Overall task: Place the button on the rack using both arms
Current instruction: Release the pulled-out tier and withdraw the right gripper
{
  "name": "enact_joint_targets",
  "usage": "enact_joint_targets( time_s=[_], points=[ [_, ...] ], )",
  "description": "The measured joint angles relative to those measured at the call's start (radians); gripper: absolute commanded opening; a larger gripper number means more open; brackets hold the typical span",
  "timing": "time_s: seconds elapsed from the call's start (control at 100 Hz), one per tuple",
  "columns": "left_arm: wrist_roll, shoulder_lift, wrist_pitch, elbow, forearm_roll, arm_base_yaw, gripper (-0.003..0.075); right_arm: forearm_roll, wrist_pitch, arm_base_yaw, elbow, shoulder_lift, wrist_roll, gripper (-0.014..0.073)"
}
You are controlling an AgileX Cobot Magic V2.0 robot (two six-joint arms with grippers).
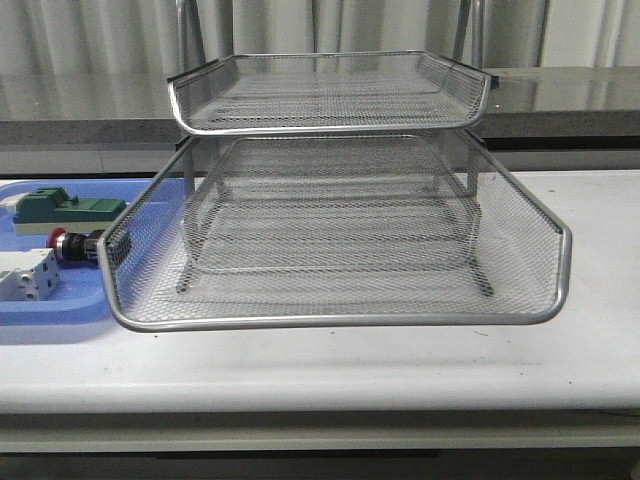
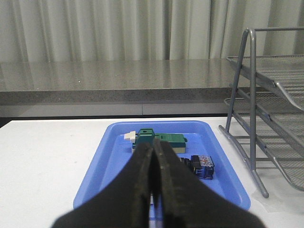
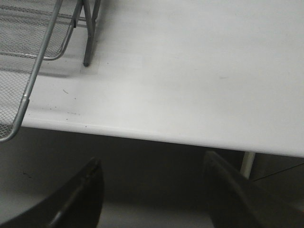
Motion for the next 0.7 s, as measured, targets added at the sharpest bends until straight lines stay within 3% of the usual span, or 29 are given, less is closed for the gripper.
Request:
enact_joint_targets(
  time_s=[0.11, 0.33, 0.7],
  points=[
    [0.000, 0.000, 0.000, 0.000, 0.000, 0.000, -0.0020, 0.000, 0.020, 0.000, 0.000, -0.051, 0.000, 0.0336],
    [0.000, 0.000, 0.000, 0.000, 0.000, 0.000, -0.0020, 0.000, 0.032, 0.000, 0.000, -0.092, 0.001, -0.0071],
    [0.000, 0.000, 0.000, 0.000, 0.000, 0.000, -0.0020, 0.000, 0.039, 0.000, 0.000, -0.092, 0.002, -0.0071]
  ],
)
